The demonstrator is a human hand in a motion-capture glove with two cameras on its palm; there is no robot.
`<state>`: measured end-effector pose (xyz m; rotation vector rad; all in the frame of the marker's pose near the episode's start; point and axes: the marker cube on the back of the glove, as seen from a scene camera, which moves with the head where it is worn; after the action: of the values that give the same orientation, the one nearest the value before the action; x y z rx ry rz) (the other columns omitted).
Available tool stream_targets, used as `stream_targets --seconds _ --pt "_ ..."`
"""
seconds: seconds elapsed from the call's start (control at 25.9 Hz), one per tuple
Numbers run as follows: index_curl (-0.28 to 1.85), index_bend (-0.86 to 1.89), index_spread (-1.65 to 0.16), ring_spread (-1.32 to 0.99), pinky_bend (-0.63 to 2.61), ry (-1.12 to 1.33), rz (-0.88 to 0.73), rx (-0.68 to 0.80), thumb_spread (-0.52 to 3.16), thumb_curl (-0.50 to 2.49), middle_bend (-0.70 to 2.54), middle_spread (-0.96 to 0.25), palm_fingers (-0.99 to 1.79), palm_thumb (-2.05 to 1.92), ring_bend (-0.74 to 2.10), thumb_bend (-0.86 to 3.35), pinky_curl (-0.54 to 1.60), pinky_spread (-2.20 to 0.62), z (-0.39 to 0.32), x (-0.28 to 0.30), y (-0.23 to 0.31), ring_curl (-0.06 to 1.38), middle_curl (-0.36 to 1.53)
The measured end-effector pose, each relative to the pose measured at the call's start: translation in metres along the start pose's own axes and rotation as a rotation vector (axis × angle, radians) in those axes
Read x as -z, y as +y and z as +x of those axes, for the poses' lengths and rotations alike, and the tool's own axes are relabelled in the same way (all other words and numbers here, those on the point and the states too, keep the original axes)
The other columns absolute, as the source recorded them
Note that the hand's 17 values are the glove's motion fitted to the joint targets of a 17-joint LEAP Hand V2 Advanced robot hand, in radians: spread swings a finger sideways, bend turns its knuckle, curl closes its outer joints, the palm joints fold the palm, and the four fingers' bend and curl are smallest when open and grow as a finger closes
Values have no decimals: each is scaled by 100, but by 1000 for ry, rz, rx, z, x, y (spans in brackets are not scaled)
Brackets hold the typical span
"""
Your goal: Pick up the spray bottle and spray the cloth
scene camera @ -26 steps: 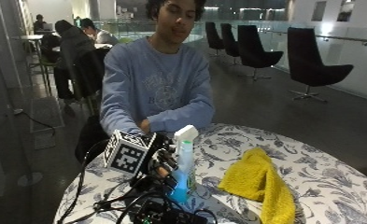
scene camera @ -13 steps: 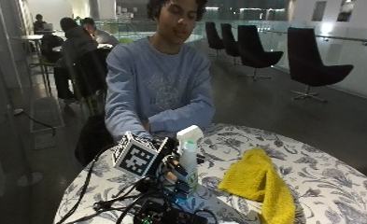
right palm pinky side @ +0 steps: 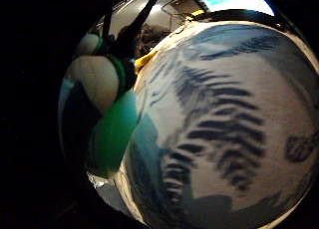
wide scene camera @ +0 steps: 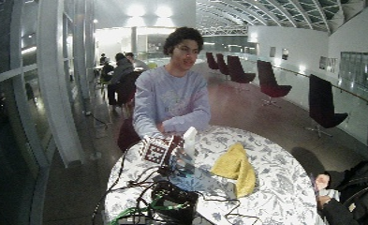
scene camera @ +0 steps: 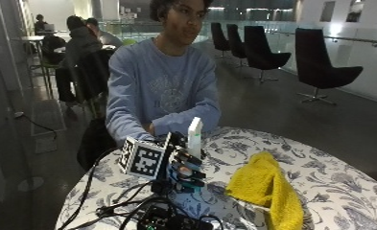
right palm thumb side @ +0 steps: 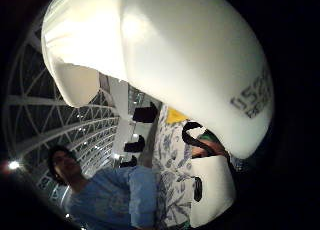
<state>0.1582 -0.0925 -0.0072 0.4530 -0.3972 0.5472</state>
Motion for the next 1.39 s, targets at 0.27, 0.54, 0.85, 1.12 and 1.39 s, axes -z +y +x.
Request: stream_targets --seconds 0.27,0.54,0.85,1.12,1.39 --pt "14 10 -30 0 51 -219 -88 42 77 57 37 -8 81 100 74 3 36 16 -29 -4 6 40 43" --pt "16 10 -29 -1 48 -320 -297 -3 78 58 38 -8 93 92 73 -4 36 10 -55 -15 5 41 45" --pt "17 7 -28 0 47 -436 -608 -213 83 59 38 -7 97 88 70 -3 37 8 -75 -50 3 41 46" --pt "17 7 -27 1 45 -430 -703 -280 87 59 37 -6 97 85 69 -3 37 8 -99 -78 1 41 46" --pt "16 6 -25 2 44 -421 -717 -365 94 58 38 -5 99 80 67 -3 37 8 -112 -93 3 41 47"
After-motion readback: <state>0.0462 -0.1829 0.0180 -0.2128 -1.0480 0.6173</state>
